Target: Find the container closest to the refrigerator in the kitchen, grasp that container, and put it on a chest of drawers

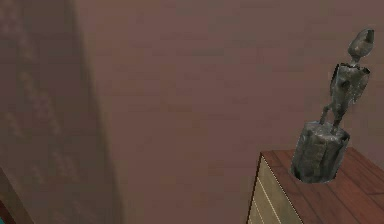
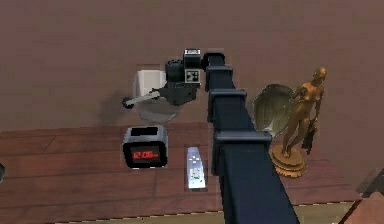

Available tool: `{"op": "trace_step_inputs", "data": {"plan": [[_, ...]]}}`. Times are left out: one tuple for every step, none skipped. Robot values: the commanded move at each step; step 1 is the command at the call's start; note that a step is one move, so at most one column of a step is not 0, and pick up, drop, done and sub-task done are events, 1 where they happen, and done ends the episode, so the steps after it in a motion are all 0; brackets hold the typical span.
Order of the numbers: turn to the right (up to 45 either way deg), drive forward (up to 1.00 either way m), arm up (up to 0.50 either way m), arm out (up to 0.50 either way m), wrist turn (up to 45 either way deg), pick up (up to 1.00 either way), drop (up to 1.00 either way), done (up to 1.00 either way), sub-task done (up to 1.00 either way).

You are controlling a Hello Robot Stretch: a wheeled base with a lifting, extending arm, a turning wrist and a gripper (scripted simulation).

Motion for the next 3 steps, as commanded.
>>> {"op": "trace_step_inputs", "data": {"plan": [[0.0,0.0,0.0,0.0,36.0,0.0,0.0,0.0,0.0],[0.0,0.0,0.0,0.0,0.0,1.0,0.0,0.0,0.0],[0.0,0.0,0.0,0.0,-45.0,0.0,0.0,0.0,0.0]]}}
